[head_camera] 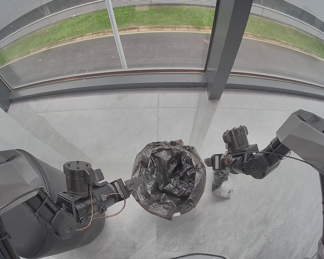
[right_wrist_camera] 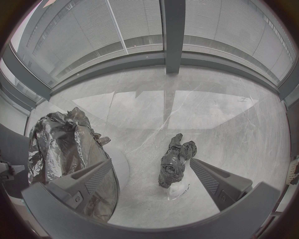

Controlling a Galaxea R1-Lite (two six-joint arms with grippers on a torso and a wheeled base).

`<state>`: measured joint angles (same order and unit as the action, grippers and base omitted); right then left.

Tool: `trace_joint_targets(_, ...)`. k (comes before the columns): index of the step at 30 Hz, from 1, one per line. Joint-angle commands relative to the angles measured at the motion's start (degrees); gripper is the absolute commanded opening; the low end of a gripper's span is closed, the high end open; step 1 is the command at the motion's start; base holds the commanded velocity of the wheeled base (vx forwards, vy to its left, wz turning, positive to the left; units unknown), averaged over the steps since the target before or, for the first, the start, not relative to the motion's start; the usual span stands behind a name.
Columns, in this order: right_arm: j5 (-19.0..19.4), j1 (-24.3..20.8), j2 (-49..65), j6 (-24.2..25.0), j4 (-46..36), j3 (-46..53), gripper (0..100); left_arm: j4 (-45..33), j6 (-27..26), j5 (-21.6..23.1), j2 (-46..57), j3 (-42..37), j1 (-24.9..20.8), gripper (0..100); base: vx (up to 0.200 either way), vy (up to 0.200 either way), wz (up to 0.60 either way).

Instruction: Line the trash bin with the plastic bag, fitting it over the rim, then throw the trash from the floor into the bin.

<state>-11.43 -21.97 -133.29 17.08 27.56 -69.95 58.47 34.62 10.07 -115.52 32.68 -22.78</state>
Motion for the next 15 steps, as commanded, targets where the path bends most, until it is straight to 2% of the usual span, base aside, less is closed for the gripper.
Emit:
trace_joint_targets(1,-0.6,0.6,-0.8,-0.1,-0.1,1.0,100,0.1,0.0,0.0,-0.5,-0.1,0.0,100,0.0,0.0,0.0)
trace_joint_targets(9,-1.0,3.2,-0.9,0.1,-5.8,1.4,100,0.1,-0.1,-0.1,-0.7,-0.2,-0.2,100,0.0,0.0,0.0)
trace_joint_targets(15,-1.0,8.2,-2.8,0.3,-6.0,0.6,100,0.3,-0.1,-0.2,-0.7,-0.2,-0.2,100,0.0,0.0,0.0)
